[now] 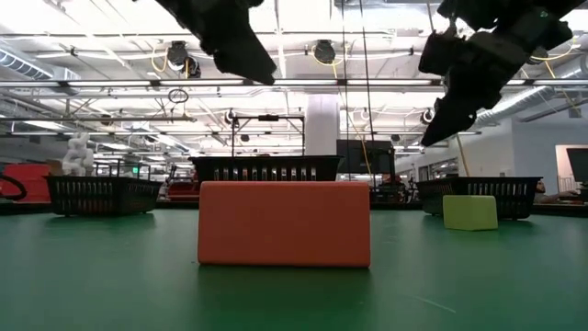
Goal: Sort & place blocks by color
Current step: Put the light green block into the center black basket
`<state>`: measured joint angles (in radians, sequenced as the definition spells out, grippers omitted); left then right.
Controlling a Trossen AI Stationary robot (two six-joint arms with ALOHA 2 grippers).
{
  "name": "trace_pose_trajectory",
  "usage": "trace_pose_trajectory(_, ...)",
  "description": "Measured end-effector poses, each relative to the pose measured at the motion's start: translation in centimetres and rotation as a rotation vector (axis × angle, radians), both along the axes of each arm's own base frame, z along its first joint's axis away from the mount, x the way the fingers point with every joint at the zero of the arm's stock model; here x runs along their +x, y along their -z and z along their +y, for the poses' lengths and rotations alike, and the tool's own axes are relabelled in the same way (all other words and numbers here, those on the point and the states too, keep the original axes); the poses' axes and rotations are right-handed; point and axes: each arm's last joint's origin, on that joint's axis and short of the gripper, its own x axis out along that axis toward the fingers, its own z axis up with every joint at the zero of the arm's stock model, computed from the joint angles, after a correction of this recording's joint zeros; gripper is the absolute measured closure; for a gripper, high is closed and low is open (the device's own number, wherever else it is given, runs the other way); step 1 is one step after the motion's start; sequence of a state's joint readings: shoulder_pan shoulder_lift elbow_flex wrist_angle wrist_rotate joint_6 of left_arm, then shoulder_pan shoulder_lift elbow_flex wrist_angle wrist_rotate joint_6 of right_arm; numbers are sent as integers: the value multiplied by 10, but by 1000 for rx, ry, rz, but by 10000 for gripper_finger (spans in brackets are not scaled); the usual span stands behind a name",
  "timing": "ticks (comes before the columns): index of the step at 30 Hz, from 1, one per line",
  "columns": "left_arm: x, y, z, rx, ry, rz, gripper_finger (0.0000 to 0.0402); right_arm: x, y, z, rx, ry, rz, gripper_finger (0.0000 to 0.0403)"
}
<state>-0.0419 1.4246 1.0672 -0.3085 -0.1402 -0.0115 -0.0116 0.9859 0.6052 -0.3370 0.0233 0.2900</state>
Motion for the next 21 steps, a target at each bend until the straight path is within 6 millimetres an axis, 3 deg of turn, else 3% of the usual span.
trace_pose_trajectory(5, -4, 0, -39, -36, 75, 2, 151, 1, 1, 26, -13, -155, -5, 204)
trace_pose_trajectory(13, -16, 3, -80, -75, 12, 9, 151, 2, 14, 71, -64, -335, 35, 204)
trace_pose_trajectory(21, -25, 6, -107, -66, -59, -20, 151, 13, 33, 85, -209, -360, 56, 160)
